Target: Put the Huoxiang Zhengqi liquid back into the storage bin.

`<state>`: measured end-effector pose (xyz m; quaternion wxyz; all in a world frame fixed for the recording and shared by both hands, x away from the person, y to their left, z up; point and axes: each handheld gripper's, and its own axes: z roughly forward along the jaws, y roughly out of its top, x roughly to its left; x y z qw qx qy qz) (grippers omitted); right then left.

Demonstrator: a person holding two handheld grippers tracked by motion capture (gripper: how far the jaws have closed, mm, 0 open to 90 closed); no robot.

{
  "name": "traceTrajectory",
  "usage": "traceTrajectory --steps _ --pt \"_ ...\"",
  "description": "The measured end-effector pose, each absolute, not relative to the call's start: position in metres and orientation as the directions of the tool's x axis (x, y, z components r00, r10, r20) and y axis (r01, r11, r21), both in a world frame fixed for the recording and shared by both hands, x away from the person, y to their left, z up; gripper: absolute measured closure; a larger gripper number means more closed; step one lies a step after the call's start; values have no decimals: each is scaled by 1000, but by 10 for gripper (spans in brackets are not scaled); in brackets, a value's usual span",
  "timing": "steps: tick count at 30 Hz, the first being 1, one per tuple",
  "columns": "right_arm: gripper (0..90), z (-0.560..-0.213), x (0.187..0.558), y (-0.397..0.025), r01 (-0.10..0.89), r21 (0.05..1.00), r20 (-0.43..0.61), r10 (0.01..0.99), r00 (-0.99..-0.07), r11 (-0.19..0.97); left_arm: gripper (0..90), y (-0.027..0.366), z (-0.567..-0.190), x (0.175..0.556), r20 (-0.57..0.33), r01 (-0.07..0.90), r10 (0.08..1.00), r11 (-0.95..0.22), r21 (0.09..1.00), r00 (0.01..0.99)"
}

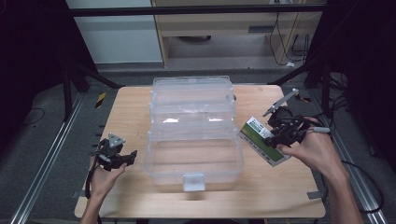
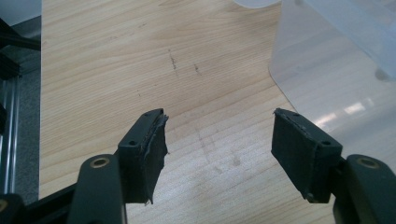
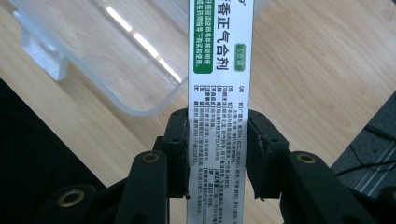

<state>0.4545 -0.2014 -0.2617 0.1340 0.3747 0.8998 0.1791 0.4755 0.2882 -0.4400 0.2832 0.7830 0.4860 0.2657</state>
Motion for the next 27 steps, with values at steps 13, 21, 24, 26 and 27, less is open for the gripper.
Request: traceTrajectory --steps 13,21,24,26,27 --pt "640 -254 456 -174 533 433 -123 633 -764 727 346 288 -440 476 140 612 911 -367 700 387" --pt "640 -251 460 -156 483 437 -121 581 -805 759 345 288 -441 476 138 613 911 -367 699 388" --pt "640 -251 462 -150 461 439 -125 561 -819 771 346 289 -441 476 138 613 912 -367 700 387" --pt "640 -251 464 -146 453 438 -125 552 -825 776 346 289 -441 476 139 613 912 -366 701 386" --pt "641 -251 465 -145 448 436 -127 546 -828 780 346 289 -440 476 138 613 912 -366 701 386"
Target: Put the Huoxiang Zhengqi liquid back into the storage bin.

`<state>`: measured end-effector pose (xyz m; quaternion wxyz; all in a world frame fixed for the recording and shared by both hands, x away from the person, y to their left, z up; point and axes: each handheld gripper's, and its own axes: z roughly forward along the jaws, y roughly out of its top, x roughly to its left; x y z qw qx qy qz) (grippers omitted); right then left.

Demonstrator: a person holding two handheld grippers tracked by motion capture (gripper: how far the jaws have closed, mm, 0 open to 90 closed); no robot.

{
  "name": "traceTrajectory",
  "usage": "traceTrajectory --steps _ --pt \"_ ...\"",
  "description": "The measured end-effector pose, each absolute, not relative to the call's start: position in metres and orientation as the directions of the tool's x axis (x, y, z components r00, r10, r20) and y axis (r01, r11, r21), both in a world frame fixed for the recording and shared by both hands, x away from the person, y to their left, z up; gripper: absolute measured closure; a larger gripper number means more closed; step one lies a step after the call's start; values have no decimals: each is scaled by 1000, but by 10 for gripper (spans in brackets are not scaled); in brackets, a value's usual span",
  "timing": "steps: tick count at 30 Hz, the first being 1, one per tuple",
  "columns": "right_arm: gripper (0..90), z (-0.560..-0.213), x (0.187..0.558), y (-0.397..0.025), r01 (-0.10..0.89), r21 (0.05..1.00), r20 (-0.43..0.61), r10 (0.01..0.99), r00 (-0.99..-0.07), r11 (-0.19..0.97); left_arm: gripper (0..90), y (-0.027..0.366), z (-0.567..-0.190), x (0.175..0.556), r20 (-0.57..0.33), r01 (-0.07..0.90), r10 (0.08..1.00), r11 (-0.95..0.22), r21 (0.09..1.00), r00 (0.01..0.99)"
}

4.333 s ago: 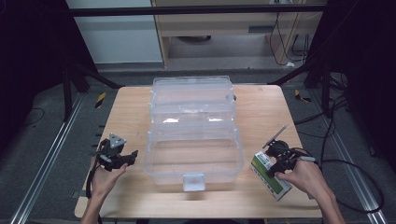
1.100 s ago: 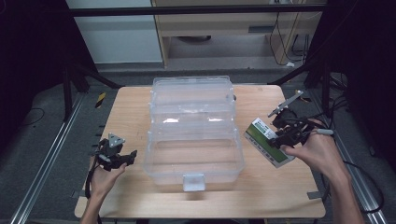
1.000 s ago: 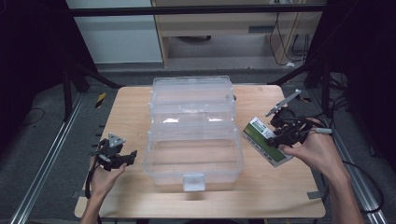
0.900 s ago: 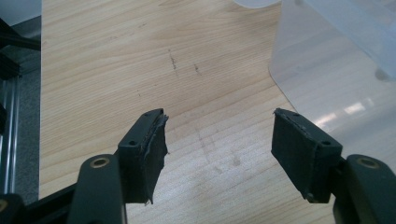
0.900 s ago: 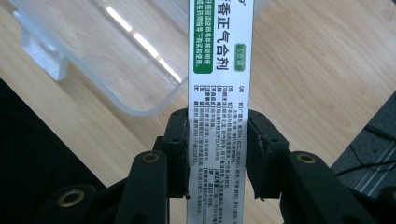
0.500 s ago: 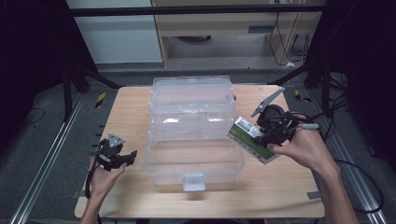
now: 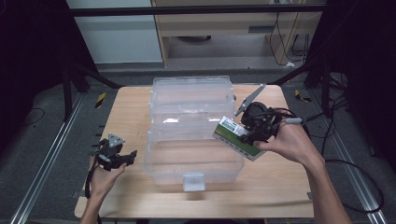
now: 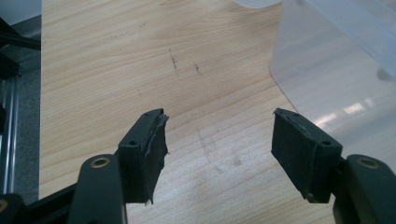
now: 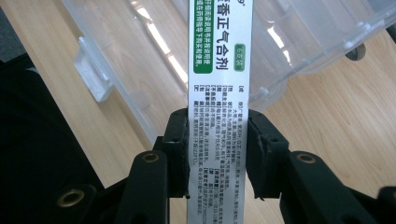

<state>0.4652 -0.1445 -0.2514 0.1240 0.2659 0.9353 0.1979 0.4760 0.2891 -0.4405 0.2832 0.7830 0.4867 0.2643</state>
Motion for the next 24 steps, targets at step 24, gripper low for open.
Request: traceTrajectory --steps 24 --pt "641 -271 480 -105 300 396 -114 371 -922 868 347 290 -442 477 139 617 913 -366 697 384"
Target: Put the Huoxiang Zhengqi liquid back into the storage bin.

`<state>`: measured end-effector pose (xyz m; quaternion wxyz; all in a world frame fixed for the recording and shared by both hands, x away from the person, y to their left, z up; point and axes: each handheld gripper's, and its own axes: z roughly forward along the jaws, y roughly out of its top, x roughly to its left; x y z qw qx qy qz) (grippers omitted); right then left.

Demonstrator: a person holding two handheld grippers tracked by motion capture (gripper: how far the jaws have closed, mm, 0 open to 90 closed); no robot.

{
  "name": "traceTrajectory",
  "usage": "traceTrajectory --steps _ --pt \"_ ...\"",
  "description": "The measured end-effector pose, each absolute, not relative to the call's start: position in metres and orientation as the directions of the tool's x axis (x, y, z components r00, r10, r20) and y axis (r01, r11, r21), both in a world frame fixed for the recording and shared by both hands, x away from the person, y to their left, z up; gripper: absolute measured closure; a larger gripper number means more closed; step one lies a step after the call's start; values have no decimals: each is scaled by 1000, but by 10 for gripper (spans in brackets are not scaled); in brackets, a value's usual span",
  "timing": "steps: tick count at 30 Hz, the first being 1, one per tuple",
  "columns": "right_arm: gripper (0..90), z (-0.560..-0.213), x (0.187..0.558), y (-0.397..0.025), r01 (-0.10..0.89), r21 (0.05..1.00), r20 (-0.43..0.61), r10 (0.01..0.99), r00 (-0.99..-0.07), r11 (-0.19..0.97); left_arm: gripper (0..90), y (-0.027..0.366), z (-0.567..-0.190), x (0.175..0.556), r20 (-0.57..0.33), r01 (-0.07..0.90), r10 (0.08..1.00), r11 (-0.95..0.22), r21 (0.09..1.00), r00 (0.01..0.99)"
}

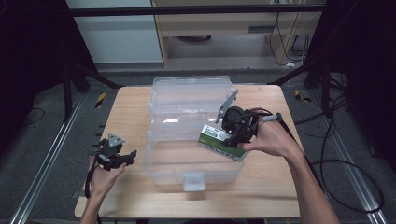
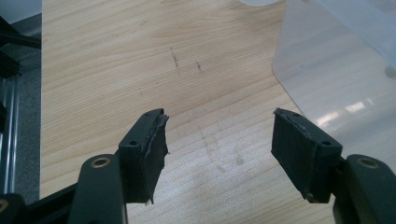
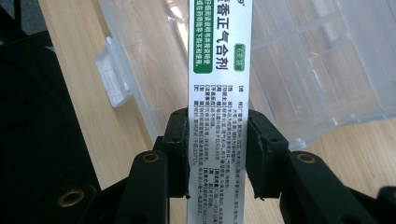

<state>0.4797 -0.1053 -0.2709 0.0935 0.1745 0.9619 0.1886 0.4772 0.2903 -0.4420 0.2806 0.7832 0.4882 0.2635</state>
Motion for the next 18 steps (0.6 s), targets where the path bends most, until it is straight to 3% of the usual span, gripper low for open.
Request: traceTrajectory --steps 18 --pt "641 -289 490 -91 211 367 -96 262 -960 906 347 291 -443 478 141 620 913 -368 693 384"
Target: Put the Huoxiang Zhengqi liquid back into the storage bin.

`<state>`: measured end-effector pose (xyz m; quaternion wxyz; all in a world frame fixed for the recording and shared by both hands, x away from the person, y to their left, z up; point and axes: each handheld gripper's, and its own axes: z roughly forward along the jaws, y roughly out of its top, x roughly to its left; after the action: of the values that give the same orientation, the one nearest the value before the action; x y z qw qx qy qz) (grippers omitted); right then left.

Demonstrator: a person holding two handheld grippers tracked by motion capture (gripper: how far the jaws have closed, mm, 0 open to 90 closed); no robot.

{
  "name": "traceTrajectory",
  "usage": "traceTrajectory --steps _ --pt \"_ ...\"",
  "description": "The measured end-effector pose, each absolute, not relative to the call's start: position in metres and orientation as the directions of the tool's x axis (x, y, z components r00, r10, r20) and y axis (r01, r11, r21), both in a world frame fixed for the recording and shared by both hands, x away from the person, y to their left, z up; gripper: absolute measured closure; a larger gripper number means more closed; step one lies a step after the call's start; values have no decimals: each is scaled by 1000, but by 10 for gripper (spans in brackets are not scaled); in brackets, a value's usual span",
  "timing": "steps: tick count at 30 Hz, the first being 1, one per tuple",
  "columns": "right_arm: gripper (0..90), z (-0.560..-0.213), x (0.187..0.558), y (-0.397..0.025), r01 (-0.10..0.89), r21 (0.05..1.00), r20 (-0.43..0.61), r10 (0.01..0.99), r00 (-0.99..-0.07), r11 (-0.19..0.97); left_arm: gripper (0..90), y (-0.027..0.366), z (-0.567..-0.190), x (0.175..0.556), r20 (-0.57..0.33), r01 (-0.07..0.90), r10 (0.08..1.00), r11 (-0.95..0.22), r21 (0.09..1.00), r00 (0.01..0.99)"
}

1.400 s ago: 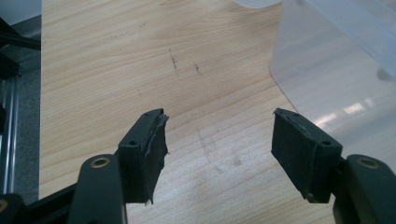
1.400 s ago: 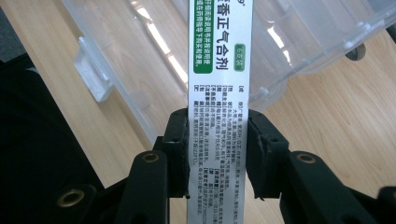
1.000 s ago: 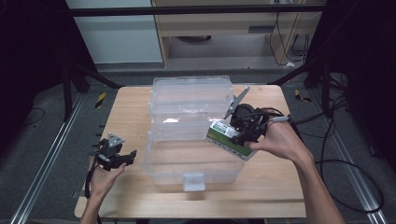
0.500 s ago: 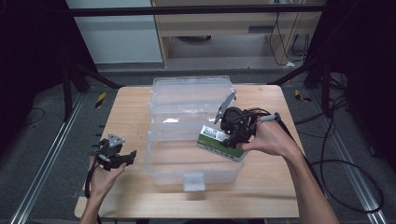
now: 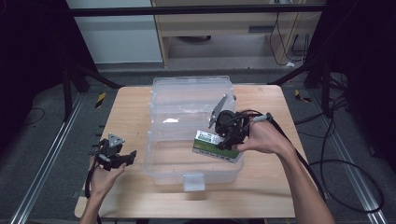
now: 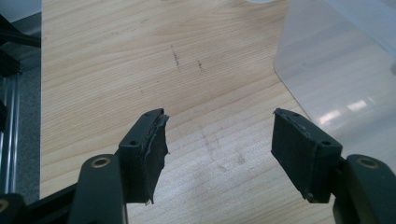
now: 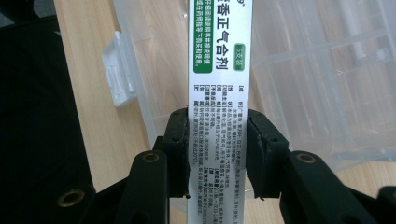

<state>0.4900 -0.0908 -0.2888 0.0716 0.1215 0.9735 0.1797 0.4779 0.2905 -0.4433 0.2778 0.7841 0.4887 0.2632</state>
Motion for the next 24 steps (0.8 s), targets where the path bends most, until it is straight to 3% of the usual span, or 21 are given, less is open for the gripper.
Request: traceTrajectory --steps 24 --pt "641 -320 494 -87 66 288 -62 87 -994 955 347 290 -444 478 144 621 912 -371 690 385"
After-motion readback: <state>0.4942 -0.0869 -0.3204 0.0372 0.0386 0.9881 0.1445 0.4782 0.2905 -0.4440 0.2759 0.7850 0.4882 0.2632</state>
